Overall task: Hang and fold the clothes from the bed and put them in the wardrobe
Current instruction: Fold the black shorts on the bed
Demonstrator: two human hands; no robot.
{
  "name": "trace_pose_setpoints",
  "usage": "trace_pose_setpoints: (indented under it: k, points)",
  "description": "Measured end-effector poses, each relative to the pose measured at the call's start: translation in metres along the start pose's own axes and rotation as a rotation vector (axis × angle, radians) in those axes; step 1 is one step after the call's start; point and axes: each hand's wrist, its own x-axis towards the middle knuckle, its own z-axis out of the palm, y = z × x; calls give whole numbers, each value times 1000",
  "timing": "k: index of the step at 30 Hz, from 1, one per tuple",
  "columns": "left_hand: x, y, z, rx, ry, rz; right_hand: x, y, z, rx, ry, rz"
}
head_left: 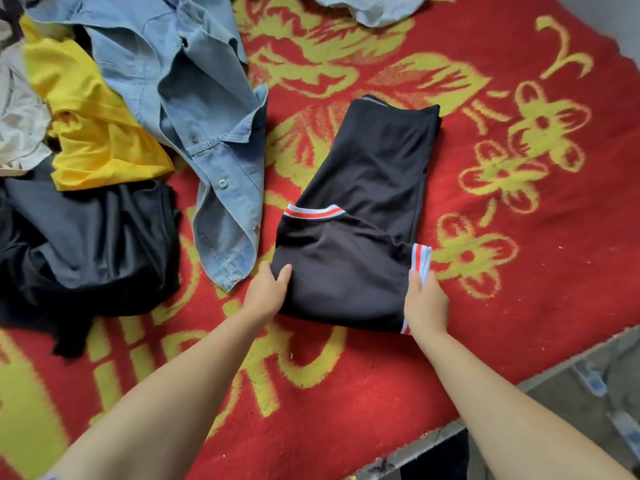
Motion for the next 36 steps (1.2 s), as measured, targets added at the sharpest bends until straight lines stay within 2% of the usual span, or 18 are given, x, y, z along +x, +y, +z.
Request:
trace_pose_setpoints:
  k: [2, 4, 6, 7, 9, 11, 12, 14, 16, 19, 23, 24, 26, 28, 30, 33, 35, 36]
  points:
    - [-5, 3, 0, 82, 12, 61, 3, -2, -1, -77, -26, 39]
    - [-11, 1, -4, 289, 154, 194, 2, -4, -5, -164, -34, -2]
    - [-17, -2, -8, 469, 285, 550, -9, -7, -11, -387, 54, -282]
    - [-20, -6, -8, 533, 269, 778, -17, -6, -10, -535, 69, -492]
    - [-25, -16, -5, 764, 35, 1053, -38, 0, -3, -800, -20, -830]
    - [-22, -26, -1, 973, -171, 981, -54, 10, 6, -1026, -250, -813]
    - [-18, -28, 0, 1024, -185, 896, -54, 14, 9, -1089, -305, -731]
    - [-9, -23, -2, 1097, -156, 750, -39, 11, 13, -1120, -280, -622]
    - [-4, -12, -6, 1165, -181, 727, -27, -5, 12, -1140, -303, -599]
    - [-11, 9, -14, 1232, -371, 678, -25, -25, 3, -1235, -477, -608]
    - [-29, 52, -36, 1040, -814, 420, -25, -56, -39, -1121, -1015, -434]
    - [-28, 64, -44, 1008, -858, 354, -20, -66, -51, -1072, -1122, -402]
    - [-21, 79, -60, 911, -835, 268, -5, -80, -75, -909, -1180, -374]
    - [-7, 83, -73, 647, -730, 180, 17, -82, -88, -581, -1113, -296]
    - [7, 76, -71, 187, -637, 59, 36, -76, -88, -315, -949, -196]
    - [11, 59, -43, -342, -449, -41, 47, -50, -67, -278, -560, -162]
    - [7, 48, -16, -421, -330, -62, 39, -28, -53, -129, -353, -103]
    - [4, 41, -2, -357, -288, -43, 33, -17, -48, -49, -275, -77]
